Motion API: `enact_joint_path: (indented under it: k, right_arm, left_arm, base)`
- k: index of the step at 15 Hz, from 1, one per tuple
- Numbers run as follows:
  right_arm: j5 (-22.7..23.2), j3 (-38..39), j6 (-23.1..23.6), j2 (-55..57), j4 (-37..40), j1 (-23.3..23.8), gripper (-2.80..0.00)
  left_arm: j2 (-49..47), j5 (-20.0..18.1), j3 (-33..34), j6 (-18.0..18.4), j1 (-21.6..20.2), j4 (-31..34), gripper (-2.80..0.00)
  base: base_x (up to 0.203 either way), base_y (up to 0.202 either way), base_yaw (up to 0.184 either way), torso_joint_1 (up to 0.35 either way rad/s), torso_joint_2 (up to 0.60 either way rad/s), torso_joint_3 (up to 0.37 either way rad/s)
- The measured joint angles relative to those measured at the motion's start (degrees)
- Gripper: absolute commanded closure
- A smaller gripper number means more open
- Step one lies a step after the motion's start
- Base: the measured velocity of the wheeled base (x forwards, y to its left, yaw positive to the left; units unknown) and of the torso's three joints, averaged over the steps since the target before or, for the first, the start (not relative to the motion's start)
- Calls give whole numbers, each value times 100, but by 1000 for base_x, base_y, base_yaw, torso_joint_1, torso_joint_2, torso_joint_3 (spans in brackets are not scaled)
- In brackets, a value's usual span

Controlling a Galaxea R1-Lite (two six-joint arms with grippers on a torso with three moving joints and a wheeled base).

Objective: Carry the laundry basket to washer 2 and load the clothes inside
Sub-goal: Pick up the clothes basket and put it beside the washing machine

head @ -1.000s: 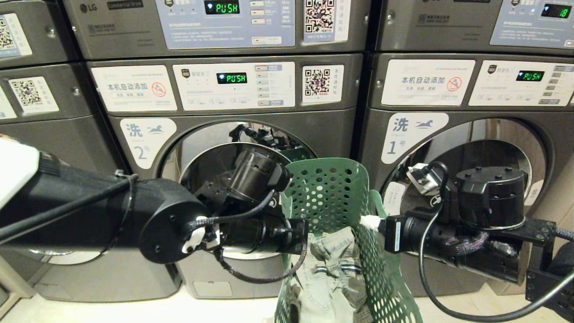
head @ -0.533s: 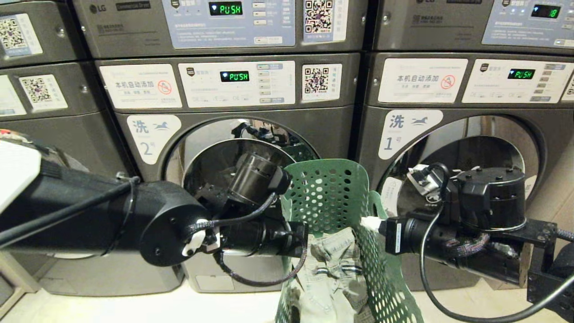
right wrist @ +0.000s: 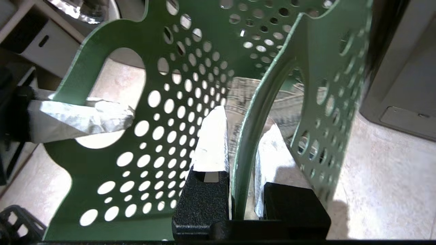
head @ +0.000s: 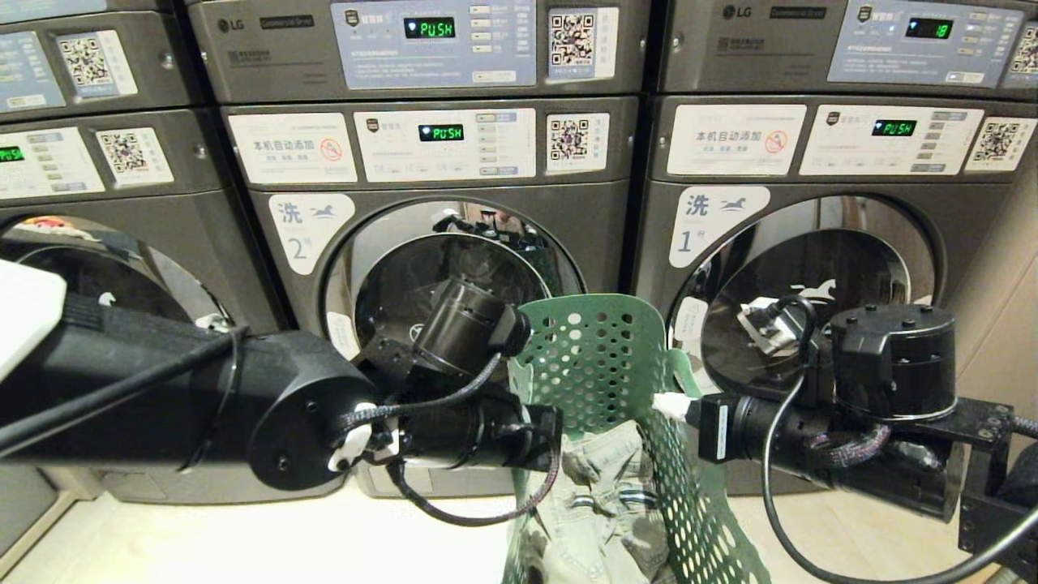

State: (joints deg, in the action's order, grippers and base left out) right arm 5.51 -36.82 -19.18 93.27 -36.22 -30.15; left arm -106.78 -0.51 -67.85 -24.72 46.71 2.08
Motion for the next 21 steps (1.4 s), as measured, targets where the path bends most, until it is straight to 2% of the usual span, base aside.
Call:
enact_joint_path:
  k: [8, 12, 14, 17, 21]
  right_arm:
    - [-17, -9, 8, -2, 4, 3, 0]
    - [-257, 40, 31, 0, 9, 11, 0]
    - [-343, 60, 216, 6, 22, 39, 0]
    - [-744, 121, 483, 44, 26, 101, 0]
    - [-786, 202, 505, 110, 48, 418, 0]
  left_arm:
    - [-17, -6, 0, 0, 26, -24, 0]
    - [-199, -43, -137, 9, 28, -43, 0]
    - [-358, -43, -251, 13, 33, -46, 0]
    - [-574, -50, -371, 11, 130, -197, 0]
    - [-976, -118, -665, 24, 263, -484, 0]
  base:
    - [0, 0, 0, 1, 1, -40]
    - [0, 0, 0, 4, 2, -186]
    - [0, 0, 0, 1, 5, -195]
    - [0, 0, 0, 7, 5, -195]
    - [0, 0, 0, 4, 2, -200]
